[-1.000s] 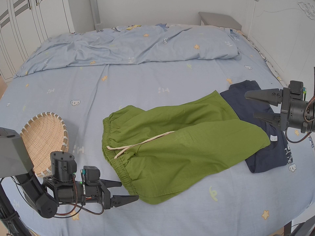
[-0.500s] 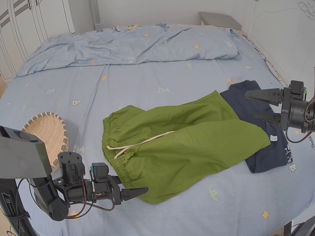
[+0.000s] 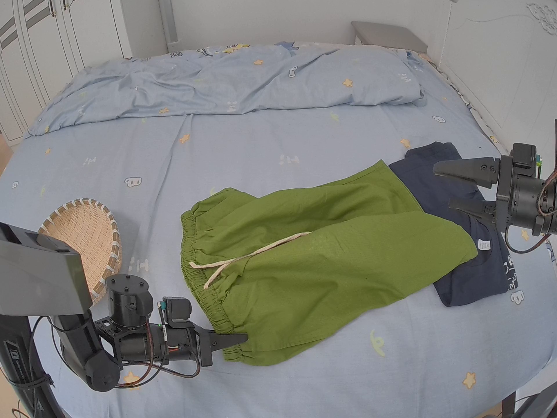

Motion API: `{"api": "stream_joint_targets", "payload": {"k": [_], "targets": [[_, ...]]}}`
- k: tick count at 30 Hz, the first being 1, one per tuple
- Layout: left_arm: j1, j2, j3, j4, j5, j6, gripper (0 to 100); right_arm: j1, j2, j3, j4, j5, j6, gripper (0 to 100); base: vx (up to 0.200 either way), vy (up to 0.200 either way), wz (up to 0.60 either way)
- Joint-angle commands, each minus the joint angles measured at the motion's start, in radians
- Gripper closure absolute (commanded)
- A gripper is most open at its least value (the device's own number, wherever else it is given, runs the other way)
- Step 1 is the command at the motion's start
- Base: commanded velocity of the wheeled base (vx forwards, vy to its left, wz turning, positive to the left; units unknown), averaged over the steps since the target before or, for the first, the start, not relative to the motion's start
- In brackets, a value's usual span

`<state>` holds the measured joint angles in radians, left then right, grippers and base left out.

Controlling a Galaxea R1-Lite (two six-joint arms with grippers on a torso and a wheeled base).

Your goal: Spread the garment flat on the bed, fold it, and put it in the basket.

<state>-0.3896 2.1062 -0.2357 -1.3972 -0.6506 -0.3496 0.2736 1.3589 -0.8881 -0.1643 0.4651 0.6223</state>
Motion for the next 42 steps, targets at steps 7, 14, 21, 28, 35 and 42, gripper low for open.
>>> {"api": "stream_joint_targets", "payload": {"k": [7,14,21,28,35,42], "targets": [[0.196,-0.451,-0.258,0.86,-0.09,-0.086,100,0.001,0.006,0.001,0.008,0.003,-0.021,0,0.0,0.0,0.0],[0.397,-0.54,-0.306,1.184,-0.268,0.038,100,0.015,0.014,0.032,0.019,0.01,-0.021,0,0.0,0.0,0.0],[0.554,-0.537,-0.221,1.25,-0.27,0.216,100,-0.024,0.042,0.081,0.084,0.01,-0.059,0,0.0,0.0,0.0],[0.653,-0.54,-0.223,1.406,-0.276,0.373,100,-0.099,0.106,0.235,0.095,0.01,-0.185,0,0.0,0.0,0.0],[0.672,-0.532,-0.228,1.443,-0.277,0.435,100,-0.132,0.149,0.38,0.084,0.047,-0.331,0,0.0,0.0,0.0],[0.669,-0.526,-0.231,1.436,-0.277,0.439,100,-0.18,0.16,0.475,0.077,0.121,-0.504,0,0.0,0.0,0.0]]}}
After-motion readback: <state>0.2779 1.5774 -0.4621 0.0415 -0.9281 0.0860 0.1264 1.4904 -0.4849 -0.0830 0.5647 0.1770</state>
